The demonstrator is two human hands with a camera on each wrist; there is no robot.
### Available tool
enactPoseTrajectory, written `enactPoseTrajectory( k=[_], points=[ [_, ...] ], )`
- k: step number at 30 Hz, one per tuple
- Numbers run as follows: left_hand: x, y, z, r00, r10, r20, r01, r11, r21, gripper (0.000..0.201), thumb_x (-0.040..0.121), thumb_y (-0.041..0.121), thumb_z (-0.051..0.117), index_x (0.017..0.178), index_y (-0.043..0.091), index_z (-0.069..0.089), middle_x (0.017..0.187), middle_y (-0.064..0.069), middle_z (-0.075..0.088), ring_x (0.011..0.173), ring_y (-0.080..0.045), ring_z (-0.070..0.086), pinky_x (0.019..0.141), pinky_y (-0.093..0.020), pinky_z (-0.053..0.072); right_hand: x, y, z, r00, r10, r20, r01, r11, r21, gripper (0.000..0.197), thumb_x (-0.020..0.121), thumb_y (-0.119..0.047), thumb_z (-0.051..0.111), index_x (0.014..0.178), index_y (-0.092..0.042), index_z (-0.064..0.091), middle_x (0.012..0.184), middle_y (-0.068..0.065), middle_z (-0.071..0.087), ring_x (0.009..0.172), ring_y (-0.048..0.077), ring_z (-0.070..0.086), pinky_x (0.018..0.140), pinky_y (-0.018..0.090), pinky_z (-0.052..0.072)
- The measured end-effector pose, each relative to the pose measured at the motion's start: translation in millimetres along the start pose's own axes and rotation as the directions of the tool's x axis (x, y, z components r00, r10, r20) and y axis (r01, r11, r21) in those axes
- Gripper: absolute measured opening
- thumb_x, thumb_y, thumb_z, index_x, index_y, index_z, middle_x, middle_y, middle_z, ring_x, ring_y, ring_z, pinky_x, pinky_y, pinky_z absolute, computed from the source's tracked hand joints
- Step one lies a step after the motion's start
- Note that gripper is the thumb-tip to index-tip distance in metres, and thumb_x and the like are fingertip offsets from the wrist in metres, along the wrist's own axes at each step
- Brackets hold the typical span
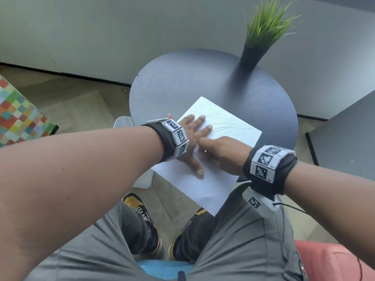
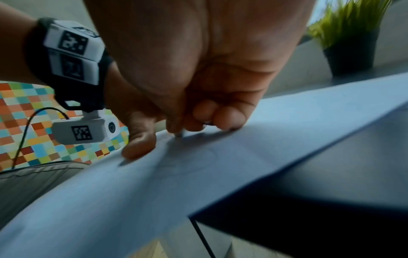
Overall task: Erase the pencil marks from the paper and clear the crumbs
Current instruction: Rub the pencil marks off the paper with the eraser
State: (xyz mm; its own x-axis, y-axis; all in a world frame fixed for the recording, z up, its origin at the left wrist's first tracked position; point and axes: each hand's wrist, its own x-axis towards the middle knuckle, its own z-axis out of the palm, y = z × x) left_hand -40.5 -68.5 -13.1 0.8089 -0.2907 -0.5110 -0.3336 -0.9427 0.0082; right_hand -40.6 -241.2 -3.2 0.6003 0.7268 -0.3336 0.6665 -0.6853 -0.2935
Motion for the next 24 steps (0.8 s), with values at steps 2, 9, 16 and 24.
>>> enactPoseTrajectory(
  k=[2, 9, 16, 24],
  points=[
    [-0.1, 0.6, -1.3, 1.0, 0.002, -0.003, -0.002, 1.0, 0.006, 0.145, 0.042, 0.098, 0.056, 0.154, 0.039, -0.015, 0.162, 0.004, -0.026, 0.151, -0.026, -0.016, 0.106, -0.075, 0.017, 3.9, 12.4, -8.7, 0.998, 0.049, -0.035, -0.049, 0.999, -0.006, 0.017, 0.095, -0.036, 0.047, 0.108, -0.024, 0.051, 0.093, 0.002, 0.061, 0.082, 0.026, 0.055, 0.07, 0.034, 0.042],
    [-1.0, 1.4, -0.3, 1.0, -0.006, 0.0, 0.006, 1.0, 0.024, 0.144, 0.043, 0.098, 0.056, 0.152, 0.04, -0.018, 0.162, 0.004, -0.027, 0.15, -0.027, -0.016, 0.105, -0.075, 0.017, -2.1, 8.4, -4.6, 0.996, -0.03, 0.081, 0.031, 0.999, -0.013, 0.017, 0.095, -0.021, 0.05, 0.112, -0.02, 0.054, 0.088, -0.003, 0.056, 0.08, 0.02, 0.049, 0.067, 0.029, 0.032],
    [0.1, 1.0, 0.0, 1.0, -0.012, 0.004, 0.012, 0.999, 0.03, 0.143, 0.043, 0.098, 0.056, 0.154, 0.04, -0.014, 0.162, 0.004, -0.027, 0.15, -0.028, -0.016, 0.105, -0.075, 0.018, 6.8, 24.5, -10.2, 0.991, 0.098, -0.094, -0.105, 0.992, -0.069, 0.012, 0.095, -0.023, 0.046, 0.107, -0.019, 0.049, 0.092, 0.005, 0.061, 0.082, 0.027, 0.055, 0.069, 0.035, 0.043],
    [-2.5, 3.5, -3.0, 1.0, -0.018, 0.014, 0.017, 0.999, 0.035, 0.142, 0.048, 0.096, 0.058, 0.152, 0.039, -0.019, 0.161, 0.004, -0.028, 0.15, -0.027, -0.016, 0.107, -0.073, 0.019, 5.0, 31.8, -12.1, 0.962, 0.189, -0.198, -0.203, 0.978, -0.055, 0.015, 0.096, -0.032, 0.044, 0.107, -0.022, 0.048, 0.09, 0.008, 0.06, 0.085, 0.033, 0.058, 0.067, 0.034, 0.043]
  ],
)
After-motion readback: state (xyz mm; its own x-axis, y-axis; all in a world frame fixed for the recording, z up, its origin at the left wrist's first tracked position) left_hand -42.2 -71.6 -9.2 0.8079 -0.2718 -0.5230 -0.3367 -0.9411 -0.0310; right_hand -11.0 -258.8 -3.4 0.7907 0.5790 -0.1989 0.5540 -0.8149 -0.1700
